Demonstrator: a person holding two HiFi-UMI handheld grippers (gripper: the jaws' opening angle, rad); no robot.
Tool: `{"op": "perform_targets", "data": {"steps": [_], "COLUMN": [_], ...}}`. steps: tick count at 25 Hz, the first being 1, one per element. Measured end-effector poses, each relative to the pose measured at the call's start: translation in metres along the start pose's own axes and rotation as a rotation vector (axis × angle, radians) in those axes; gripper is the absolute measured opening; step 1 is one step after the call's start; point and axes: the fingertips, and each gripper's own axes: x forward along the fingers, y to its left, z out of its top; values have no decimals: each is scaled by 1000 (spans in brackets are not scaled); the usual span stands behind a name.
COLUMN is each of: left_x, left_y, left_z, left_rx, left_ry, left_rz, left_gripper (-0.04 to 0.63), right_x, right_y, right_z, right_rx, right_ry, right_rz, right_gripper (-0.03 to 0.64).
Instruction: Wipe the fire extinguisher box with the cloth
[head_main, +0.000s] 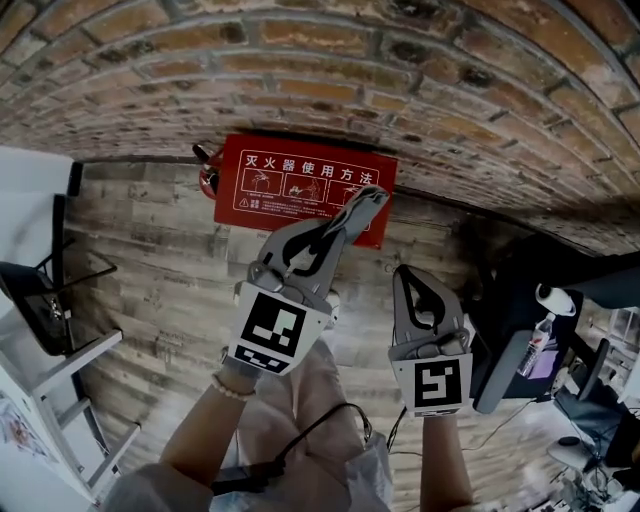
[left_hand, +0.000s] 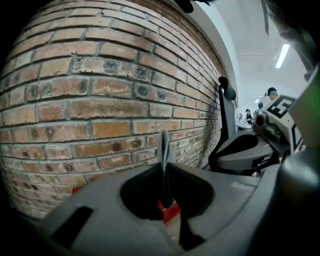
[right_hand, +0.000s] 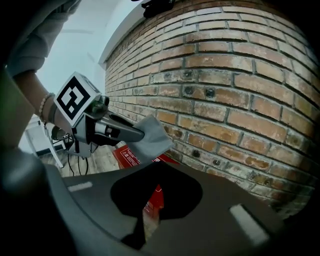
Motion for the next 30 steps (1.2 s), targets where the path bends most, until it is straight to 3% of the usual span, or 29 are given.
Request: {"op": "perform_targets", "data": {"steps": [14, 22, 30], "left_x": [86, 128, 158], "left_y": [-4, 0, 12], "left_z": [-12, -32, -58], "left_rx": [9, -21, -5], "left_ry": [28, 77, 162], "left_rz": [-51, -56, -39], "left_gripper": [12, 12, 12], "right_x": [15, 23, 31], "right_y": [-23, -27, -39], "right_z": [-23, -35, -41], "right_rx": [23, 25, 58], "right_ry": [23, 26, 34], "right_rz": [-23, -19, -52], "right_gripper": [9, 9, 9]}}
